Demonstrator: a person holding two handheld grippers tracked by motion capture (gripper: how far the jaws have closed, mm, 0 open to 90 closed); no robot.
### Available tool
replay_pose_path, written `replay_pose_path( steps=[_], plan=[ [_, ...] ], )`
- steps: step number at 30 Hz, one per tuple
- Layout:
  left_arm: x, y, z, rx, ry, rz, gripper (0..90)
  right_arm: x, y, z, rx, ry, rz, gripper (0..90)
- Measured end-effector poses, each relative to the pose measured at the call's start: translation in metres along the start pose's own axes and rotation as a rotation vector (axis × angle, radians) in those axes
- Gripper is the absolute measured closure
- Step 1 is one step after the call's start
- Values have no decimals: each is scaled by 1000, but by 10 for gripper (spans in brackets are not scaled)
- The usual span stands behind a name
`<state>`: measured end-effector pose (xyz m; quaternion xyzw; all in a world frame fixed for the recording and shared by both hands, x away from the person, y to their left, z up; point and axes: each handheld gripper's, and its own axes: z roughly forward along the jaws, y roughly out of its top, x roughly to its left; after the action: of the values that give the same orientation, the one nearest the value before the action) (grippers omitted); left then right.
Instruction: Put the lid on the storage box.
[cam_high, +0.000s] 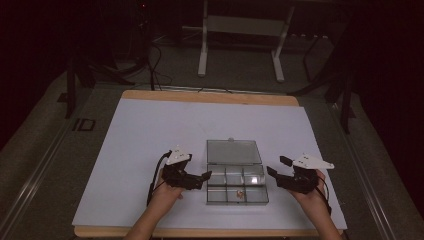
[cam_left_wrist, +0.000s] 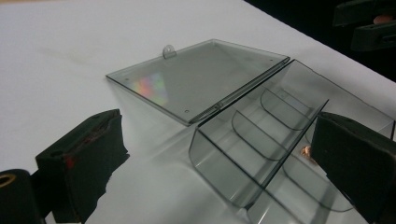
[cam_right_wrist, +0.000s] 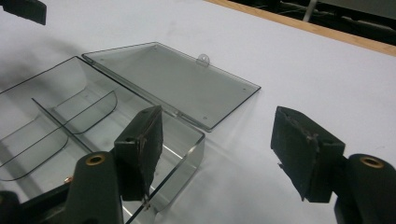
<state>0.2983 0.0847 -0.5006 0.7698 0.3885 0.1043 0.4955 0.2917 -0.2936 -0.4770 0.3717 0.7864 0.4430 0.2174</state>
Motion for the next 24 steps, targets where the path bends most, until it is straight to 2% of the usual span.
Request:
replay_pose_path(
  steps=[1,3,7,11,16,19,24],
  plan=[
    [-1,2,3,7,6,0,37,-1,0,1,2,-2,-3,342],
    [-1,6,9,23,-9,-18,37,-1,1,2,5,-4,-19,342],
    [-2,14,18,28,-24,-29,33,-1,2,5,8,5,-29,347],
    [-1,22,25,11,-41,-51,28,-4,4,9,3,7,-19,348],
    [-1,32,32,18,-33,-23,18,-10,7,16,4,5,-2,352],
    [-1,36,37,21,-33,-28,18,-12,8,21,13,6,1,352],
    [4,40,47,57,-24,-23,18,-17,8,29,18,6,15,352]
  ],
)
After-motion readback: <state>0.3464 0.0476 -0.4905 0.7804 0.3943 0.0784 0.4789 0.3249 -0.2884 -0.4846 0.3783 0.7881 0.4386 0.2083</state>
